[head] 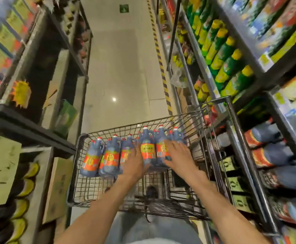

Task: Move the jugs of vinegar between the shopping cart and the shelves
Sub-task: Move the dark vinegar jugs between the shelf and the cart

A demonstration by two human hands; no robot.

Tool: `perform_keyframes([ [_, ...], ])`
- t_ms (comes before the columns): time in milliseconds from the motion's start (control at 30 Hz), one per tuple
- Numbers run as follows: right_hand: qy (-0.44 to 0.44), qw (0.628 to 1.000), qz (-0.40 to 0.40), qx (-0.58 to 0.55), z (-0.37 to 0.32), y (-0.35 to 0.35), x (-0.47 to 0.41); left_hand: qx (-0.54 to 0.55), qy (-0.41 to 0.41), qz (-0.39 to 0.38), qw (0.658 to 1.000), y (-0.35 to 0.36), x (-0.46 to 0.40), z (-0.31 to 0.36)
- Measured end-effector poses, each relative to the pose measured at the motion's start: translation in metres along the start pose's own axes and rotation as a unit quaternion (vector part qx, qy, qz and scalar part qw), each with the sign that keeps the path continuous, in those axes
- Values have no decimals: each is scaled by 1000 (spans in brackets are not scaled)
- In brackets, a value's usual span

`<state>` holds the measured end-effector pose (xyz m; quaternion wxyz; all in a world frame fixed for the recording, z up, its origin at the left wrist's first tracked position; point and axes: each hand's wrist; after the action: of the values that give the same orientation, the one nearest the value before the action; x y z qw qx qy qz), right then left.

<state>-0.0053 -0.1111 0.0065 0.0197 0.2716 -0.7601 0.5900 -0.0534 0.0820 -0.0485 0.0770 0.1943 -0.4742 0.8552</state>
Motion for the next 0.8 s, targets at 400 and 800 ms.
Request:
perform_keyframes([
  [400,107,987,-48,-110,38,40,-10,204,-201,-76,955,59,-81,-11],
  [800,235,946,-68,-212,26,75,-60,337,-230,-91,909,31,-55,-24],
])
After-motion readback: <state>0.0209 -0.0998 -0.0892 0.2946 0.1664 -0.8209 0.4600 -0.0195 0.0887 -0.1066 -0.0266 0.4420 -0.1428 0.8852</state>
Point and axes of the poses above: each hand's wrist, its own x-axis away from the middle knuckle, its own y-axis out of the palm, z = x × y, and after that the axes turned 4 degrees about -z, right-handed
